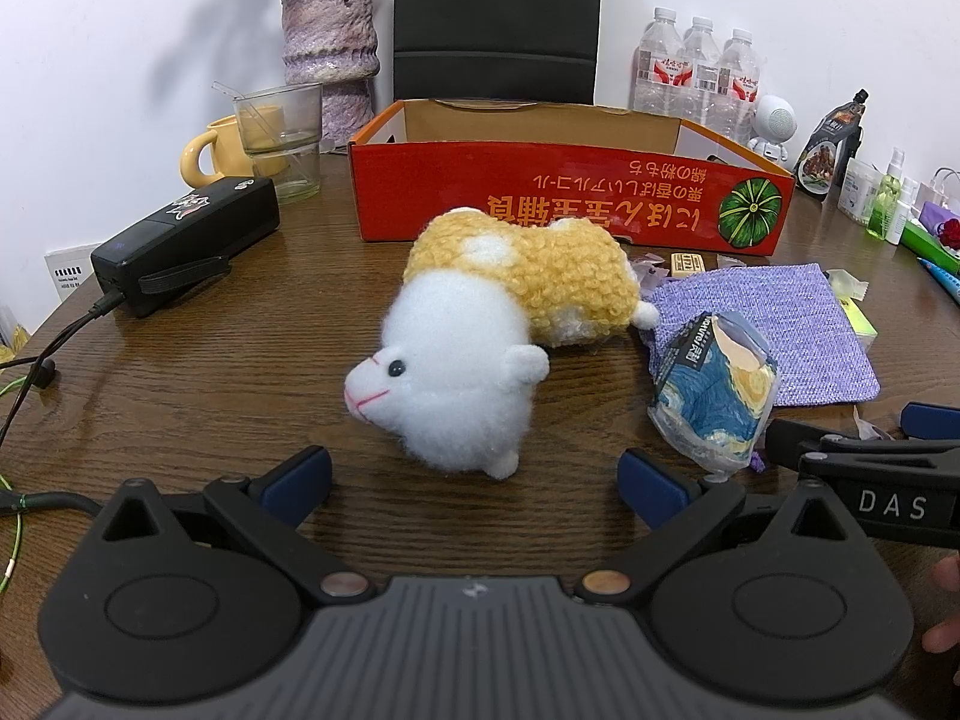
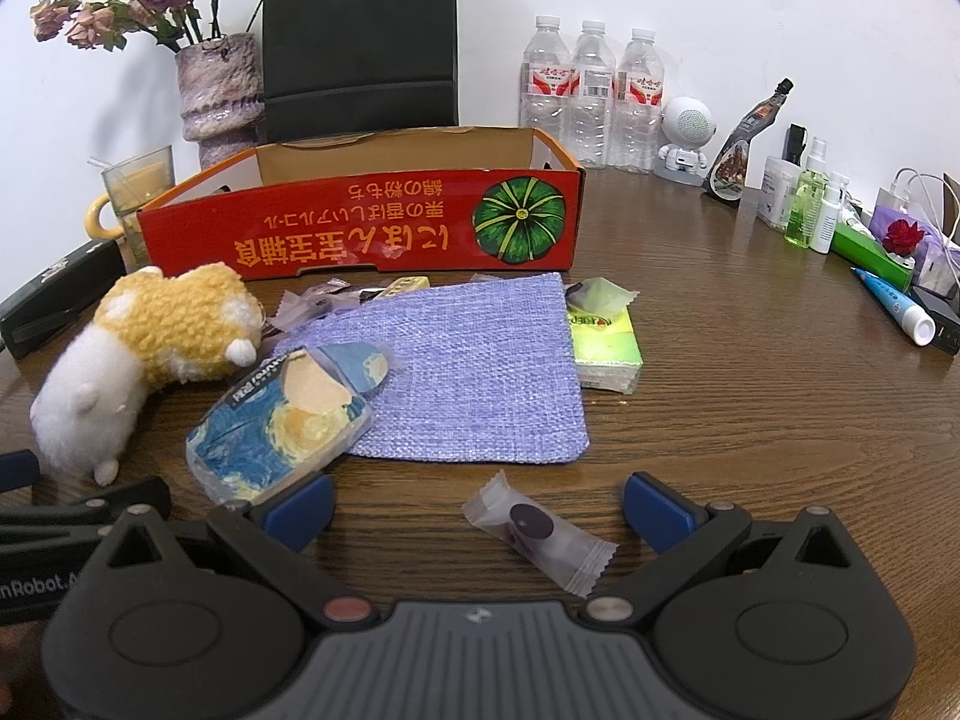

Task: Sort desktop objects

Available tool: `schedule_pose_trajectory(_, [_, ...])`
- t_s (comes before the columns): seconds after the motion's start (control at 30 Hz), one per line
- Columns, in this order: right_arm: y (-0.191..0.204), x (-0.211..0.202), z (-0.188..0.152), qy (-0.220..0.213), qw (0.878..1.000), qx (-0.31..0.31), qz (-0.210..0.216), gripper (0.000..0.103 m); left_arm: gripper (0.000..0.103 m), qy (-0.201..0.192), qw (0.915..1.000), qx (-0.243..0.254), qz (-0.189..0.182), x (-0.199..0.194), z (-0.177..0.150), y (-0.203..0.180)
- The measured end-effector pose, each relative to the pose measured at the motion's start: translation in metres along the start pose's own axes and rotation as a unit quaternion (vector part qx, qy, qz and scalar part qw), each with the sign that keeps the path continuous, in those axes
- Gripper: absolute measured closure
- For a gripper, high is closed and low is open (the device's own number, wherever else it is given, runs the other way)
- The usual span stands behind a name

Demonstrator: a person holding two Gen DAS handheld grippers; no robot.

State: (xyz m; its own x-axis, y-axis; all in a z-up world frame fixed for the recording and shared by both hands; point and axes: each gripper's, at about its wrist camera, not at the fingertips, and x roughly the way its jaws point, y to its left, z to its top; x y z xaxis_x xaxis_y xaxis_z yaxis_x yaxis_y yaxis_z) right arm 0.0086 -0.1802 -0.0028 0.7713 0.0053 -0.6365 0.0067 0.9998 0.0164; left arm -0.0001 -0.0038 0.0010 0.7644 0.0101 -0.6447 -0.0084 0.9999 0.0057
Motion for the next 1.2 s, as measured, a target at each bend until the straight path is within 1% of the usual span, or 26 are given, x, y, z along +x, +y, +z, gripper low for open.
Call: schedule_pose_trajectory(1.2, [-0.0011,0.0015,0.0010,0.001,1.000,0.007,-0.007,0.000,0.000,0.000,1.0000,0.000,0.000,0.0006,0.0005,0.0012])
